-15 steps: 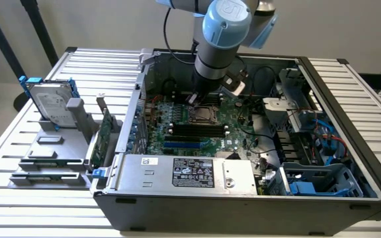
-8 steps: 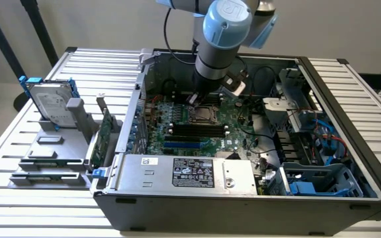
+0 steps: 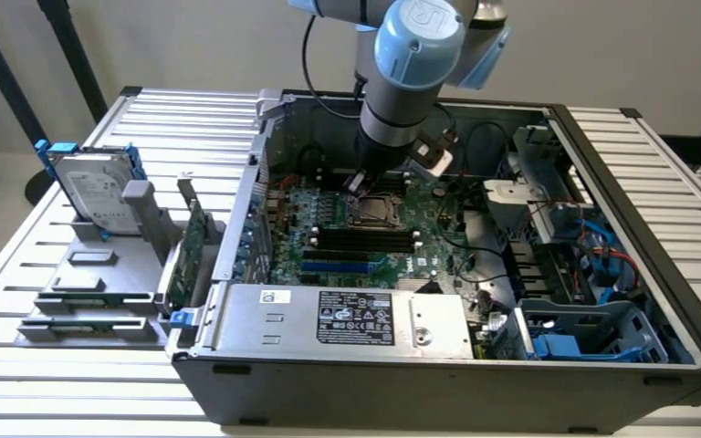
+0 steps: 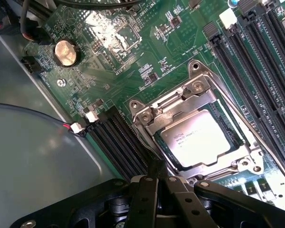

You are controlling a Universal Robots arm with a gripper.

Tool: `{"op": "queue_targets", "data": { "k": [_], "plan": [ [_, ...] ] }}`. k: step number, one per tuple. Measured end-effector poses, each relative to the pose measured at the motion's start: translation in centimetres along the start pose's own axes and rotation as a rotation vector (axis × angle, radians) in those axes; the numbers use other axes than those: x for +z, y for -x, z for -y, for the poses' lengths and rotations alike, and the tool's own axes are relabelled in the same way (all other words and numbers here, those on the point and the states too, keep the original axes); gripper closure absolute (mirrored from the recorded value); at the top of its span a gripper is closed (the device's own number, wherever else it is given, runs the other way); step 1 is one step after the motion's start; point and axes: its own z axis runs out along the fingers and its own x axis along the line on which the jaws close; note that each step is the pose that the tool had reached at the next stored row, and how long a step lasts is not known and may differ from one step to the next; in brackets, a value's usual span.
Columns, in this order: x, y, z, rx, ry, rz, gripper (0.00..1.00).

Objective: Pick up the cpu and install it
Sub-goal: 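Install the first cpu locking lever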

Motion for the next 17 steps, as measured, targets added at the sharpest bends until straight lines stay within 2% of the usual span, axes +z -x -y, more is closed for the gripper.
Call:
{"op": "queue_targets", "data": {
  "k": [17],
  "plan": [
    [0.01,0.11,0.15,0.003,-0.0007,-0.001,0.89]
  ]
}}
